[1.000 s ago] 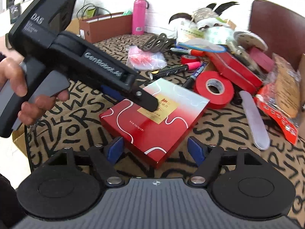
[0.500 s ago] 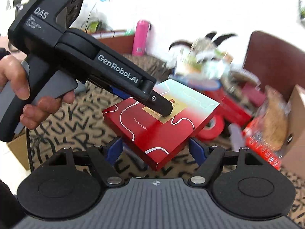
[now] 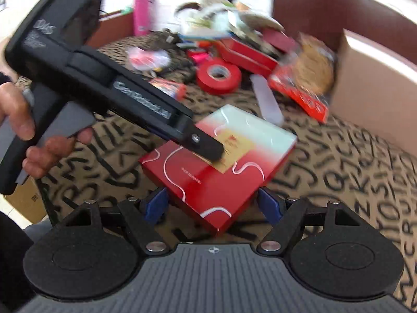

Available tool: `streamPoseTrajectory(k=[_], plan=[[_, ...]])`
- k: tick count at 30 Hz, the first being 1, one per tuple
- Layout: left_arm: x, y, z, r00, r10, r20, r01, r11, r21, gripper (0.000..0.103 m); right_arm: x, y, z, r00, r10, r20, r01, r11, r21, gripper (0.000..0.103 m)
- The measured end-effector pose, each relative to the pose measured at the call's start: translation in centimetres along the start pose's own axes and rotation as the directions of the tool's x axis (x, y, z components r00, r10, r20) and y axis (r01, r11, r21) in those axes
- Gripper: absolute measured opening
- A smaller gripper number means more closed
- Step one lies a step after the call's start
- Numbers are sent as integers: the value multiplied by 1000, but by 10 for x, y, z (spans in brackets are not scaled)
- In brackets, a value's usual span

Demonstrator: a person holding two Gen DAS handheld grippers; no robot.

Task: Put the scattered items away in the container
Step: 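Carry the red gift box with the left gripper over the cardboard box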

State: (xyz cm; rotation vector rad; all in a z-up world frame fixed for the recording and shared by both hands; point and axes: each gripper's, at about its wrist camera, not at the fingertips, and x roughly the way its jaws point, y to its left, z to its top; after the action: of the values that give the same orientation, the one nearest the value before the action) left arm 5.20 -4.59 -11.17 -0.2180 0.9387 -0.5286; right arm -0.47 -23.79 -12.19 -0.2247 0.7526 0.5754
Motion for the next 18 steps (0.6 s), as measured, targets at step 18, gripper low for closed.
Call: streamPoseTrajectory(k=[18], plan=[[-22, -45, 40, 993, 49, 111, -64, 988, 137, 51, -15, -9, 19, 994, -41, 103, 39, 999, 26, 83]])
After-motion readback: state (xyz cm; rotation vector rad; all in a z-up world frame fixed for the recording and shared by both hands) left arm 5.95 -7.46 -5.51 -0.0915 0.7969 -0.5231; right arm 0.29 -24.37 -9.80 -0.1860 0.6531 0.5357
